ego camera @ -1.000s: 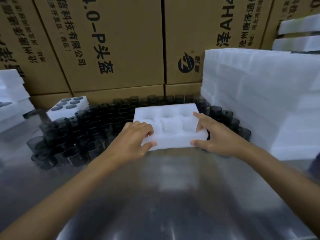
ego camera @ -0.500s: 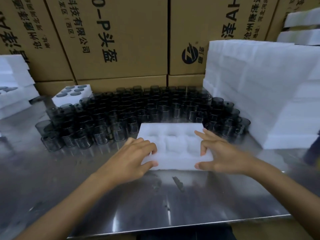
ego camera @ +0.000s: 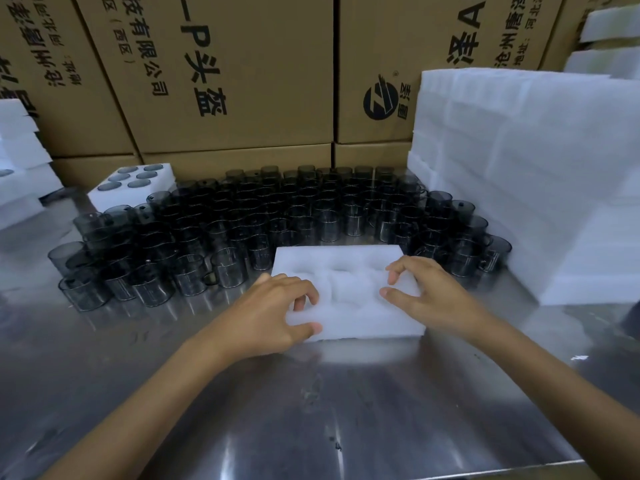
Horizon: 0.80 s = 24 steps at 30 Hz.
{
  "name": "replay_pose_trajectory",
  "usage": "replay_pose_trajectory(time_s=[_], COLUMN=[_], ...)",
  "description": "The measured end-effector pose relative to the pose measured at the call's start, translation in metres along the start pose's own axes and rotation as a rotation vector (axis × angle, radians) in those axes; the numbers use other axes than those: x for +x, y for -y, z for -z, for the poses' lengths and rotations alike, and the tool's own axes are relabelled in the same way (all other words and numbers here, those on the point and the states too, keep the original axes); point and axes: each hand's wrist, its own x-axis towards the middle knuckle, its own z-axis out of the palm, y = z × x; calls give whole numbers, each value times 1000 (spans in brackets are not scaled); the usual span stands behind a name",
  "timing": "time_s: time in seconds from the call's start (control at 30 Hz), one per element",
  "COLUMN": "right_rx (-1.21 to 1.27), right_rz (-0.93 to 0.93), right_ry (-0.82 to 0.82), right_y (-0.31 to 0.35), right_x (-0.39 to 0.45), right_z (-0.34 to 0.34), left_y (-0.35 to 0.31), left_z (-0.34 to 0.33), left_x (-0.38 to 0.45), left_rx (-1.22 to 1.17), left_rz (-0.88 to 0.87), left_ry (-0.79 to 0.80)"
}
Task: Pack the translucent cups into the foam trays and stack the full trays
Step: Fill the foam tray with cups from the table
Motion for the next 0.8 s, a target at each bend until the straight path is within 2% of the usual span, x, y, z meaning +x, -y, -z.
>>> replay_pose_trajectory(time_s=[0.43,0.6,0.7,0.73,0.8], right_rx=[306,225,204,186,106], right_rz=[-24,-98,-120,-112,-74], right_ry=[-140,-166,-196,-218,-253], right_y=[-15,-12,-3,2,15], right_x=[1,-5,-3,1,15], right_z=[-33,-34,-28,-23,-15], left_y=[2,-1,-5,-2,11], left_z=[1,14,35,42,52], left_x=[7,13,14,16,27], left_rx=[-140,-176,-432,-501,-527], left_rz=[127,147,207,216,266], left_ry=[31,184,278,220,-57])
